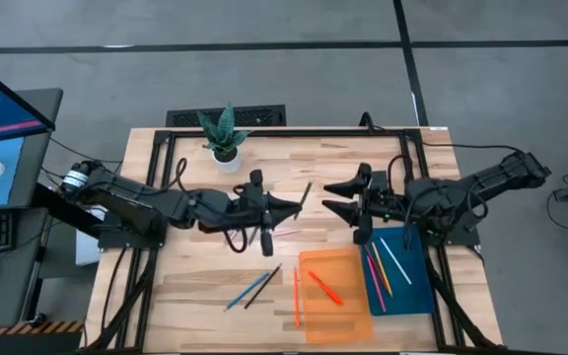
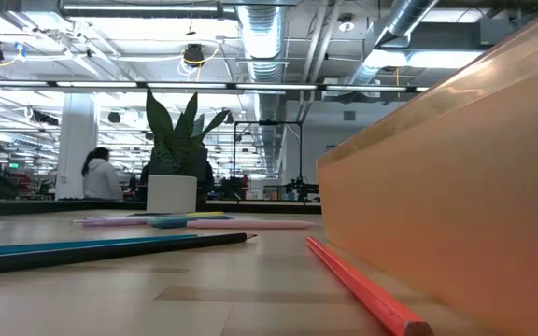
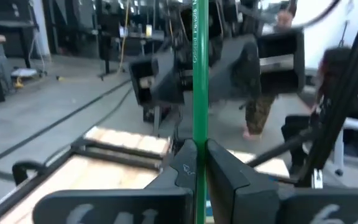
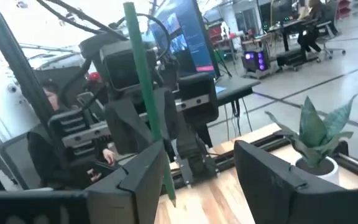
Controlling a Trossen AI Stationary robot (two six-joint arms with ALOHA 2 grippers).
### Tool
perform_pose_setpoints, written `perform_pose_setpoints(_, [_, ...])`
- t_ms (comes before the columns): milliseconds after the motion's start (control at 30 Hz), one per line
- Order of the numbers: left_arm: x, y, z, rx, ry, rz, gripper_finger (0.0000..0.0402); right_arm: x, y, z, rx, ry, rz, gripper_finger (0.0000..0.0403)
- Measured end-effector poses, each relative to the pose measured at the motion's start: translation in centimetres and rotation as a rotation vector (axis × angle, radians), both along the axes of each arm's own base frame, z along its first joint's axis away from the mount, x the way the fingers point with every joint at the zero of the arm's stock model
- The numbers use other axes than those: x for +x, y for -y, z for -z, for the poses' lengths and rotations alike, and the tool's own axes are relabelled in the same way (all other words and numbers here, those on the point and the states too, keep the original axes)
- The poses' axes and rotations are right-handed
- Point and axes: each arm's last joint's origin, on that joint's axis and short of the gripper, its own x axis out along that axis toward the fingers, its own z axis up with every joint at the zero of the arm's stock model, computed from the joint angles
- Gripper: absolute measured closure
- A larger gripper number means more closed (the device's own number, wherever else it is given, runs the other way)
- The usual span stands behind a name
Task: Sort pens & pencils
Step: Put the green pencil into the blue bin
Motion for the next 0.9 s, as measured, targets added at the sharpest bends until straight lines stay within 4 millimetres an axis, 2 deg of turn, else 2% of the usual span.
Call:
perform_pose_setpoints(133, [0.5,-0.7,-0.2,-0.002,0.043,-0.007,0.0399,0.5,0.2,-0.4,-0.014,0.007,0.001,0.0187])
perform_pose_setpoints(367, [1.9,-0.9,1.2,-0.019,0.027,0.021,0.0399,2.1,-0.2,-1.0,-0.068,-0.033,-0.021,0.0187])
perform_pose_setpoints(567, [2.1,-0.8,1.2,-0.024,0.043,0.02,0.0399,2.0,0.1,-1.6,-0.081,-0.022,-0.007,0.0187])
perform_pose_setpoints(733, [2.1,-0.8,1.0,-0.027,0.067,0.028,0.0399,2.1,0.2,-1.5,-0.082,-0.026,-0.006,0.0187])
perform_pose_setpoints(900, [2.6,-0.8,1.4,-0.018,0.066,0.032,0.0399,2.9,0.2,-0.8,-0.089,-0.048,-0.01,0.019])
